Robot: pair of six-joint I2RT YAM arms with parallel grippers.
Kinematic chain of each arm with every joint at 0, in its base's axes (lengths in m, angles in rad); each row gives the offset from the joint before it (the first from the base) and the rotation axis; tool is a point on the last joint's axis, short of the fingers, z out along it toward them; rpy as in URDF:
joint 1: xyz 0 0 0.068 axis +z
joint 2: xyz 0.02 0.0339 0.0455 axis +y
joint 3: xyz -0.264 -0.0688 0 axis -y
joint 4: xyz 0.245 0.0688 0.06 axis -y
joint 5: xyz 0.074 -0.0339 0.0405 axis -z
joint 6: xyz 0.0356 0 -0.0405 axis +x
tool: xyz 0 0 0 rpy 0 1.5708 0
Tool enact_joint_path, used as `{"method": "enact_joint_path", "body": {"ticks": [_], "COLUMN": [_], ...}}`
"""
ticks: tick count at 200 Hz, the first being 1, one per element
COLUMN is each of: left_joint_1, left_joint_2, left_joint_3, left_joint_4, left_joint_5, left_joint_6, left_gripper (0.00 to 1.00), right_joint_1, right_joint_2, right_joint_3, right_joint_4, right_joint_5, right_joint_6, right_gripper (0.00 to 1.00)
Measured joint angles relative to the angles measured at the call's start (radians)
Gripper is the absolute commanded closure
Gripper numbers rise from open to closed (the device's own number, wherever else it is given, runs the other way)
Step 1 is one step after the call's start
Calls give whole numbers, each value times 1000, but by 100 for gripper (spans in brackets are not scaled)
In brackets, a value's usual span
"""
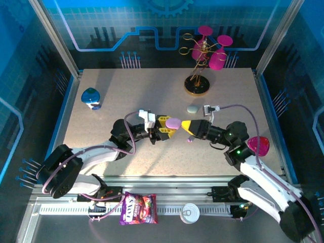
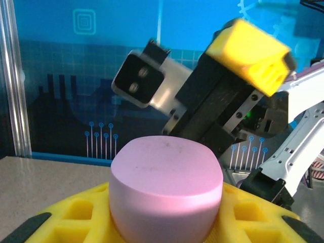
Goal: Insert the wireless bluetooth earbuds into the charging case
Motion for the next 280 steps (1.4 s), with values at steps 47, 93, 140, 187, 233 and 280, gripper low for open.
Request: {"method": "enact_joint_path", "body": {"ticks": [47, 93, 140, 187, 233, 280], "left_joint_1": [13, 12, 13, 23, 24, 23], "left_joint_2": [-8, -21, -30, -30, -30, -30], "left_joint_3": [8, 8, 8, 8, 8, 8], "left_joint_4": [-64, -84, -87, -91, -100, -107], "left_joint_5": [80, 150, 183, 203, 208, 237], "left_joint_6": [-58, -66, -68, -52, -51, -47], "left_gripper": [71, 71, 72, 71, 71, 71], "right_joint_1": [54, 185, 225, 230, 230, 229], "right_joint_2": [-87, -15, 42, 27, 14, 8], "right_joint_3": [137, 241, 279, 283, 284, 308], "right_joint_4": [-362, -601, -680, -685, -683, -668], "right_joint_5": [101, 237, 354, 405, 430, 486], "right_joint_6": [-523, -848, -945, -942, -920, -892], "right_gripper": [0, 1, 4, 5, 5, 6]}}
